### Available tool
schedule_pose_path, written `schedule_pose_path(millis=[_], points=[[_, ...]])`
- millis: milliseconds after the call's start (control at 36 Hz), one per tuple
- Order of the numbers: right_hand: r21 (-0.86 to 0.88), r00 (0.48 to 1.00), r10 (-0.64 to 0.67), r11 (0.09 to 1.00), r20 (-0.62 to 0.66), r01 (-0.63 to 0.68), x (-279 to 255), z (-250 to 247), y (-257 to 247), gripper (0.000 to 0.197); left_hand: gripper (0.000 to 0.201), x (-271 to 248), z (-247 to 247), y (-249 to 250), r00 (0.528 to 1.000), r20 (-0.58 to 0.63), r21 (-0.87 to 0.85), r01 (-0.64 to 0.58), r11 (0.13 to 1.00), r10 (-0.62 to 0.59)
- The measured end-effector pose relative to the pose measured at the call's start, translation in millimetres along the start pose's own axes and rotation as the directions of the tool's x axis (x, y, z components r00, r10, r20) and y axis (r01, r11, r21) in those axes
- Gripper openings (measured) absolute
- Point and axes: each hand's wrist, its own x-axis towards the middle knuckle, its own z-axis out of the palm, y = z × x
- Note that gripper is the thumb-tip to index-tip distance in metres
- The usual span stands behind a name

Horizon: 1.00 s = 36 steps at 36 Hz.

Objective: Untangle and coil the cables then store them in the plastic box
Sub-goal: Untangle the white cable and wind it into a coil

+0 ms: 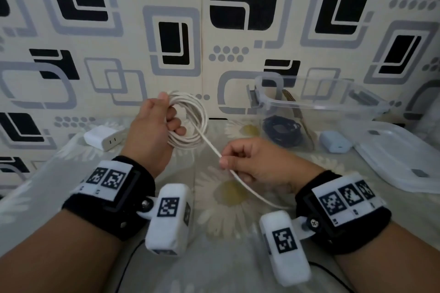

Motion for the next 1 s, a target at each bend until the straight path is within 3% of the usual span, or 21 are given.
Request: schedule_pose_path(millis=[139, 306, 500, 722, 889, 1000], points=[[0.039, 0.975, -0.049, 0.997, -0.219, 0.059, 4.1, -12.1, 0.6, 0.018, 0.020, 5.4, -6.4, 3.4, 0.998, -0.064, -0.069, -0.007, 0.998, 0.002], [-0.102, 0.842, -0.131, 0.991, -0.523, 0.091, 7.8, -13.5, 5.6, 0.018, 0.020, 1.5, -7.6, -3.1, 0.997, 0.042, -0.019, 0.065, 0.998, -0.064], [-0.127, 0.730, -0.180, 0.984, -0.660, 0.128, 8.2, -17.3, 6.8, 0.018, 0.022, -5.3, -2.9, -5.9, 0.992, 0.049, 0.222, 0.106, 0.969, -0.120], [-0.114, 0.619, -0.191, 0.980, -0.762, 0.163, 9.3, -20.6, 5.0, 0.015, 0.023, -10.8, 1.6, -5.6, 0.981, 0.152, 0.444, 0.043, 0.895, -0.123], [-0.194, 0.619, -0.228, 0.973, -0.752, 0.122, 9.0, -20.7, 6.2, 0.008, 0.018, -9.2, -2.3, -6.0, 0.984, 0.150, 0.577, -0.009, 0.817, -0.095], [-0.234, 0.666, -0.229, 0.969, -0.710, 0.084, 7.6, -22.4, 6.3, 0.009, 0.020, -7.8, -4.3, -3.2, 0.987, 0.097, 0.472, 0.066, 0.879, -0.126]])
